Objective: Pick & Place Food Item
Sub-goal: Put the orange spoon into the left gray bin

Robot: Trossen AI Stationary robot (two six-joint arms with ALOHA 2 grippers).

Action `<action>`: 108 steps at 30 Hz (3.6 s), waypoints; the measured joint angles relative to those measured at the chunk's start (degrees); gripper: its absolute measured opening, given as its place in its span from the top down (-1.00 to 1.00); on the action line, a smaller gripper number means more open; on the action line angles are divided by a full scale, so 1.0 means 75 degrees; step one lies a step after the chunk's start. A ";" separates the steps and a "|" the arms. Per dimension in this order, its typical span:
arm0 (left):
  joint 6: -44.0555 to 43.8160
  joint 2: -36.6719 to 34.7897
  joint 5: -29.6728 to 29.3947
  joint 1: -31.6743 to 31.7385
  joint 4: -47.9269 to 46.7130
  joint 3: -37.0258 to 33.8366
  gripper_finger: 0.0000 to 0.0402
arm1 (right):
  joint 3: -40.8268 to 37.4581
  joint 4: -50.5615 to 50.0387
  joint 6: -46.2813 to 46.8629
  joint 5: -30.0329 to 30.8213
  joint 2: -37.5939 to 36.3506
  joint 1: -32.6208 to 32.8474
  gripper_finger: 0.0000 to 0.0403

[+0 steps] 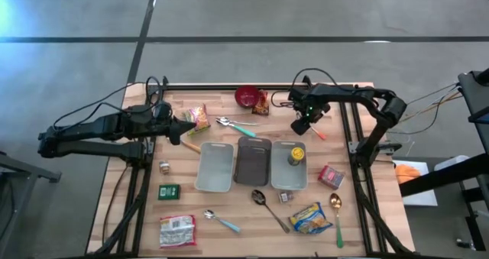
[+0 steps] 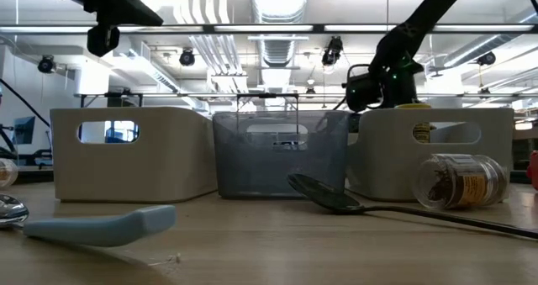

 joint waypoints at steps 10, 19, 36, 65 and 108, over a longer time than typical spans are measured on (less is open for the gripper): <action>-0.0095 0.0000 0.0000 -0.0001 0.0000 0.0000 0.96 | -0.0182 -0.0052 0.0358 -0.0190 0.0495 -0.0048 0.11; -0.0311 0.0000 0.0032 -0.0001 0.0000 0.0000 0.96 | 0.0021 -0.0248 0.0420 -0.0257 0.0648 0.0057 0.67; -0.0869 0.0000 0.0149 0.0002 0.0000 0.0000 0.96 | 0.0011 -0.0406 0.0232 -0.0214 -0.0380 0.0057 0.96; -0.2817 0.1954 -0.0369 0.0022 0.2175 -0.0003 0.96 | 0.0064 0.3519 0.3365 -0.1287 -0.4484 0.3083 0.96; -0.1146 0.2835 0.0493 -0.0133 0.4797 0.0157 -0.69 | 0.4348 0.4482 0.2981 -0.1416 0.0029 0.4239 0.96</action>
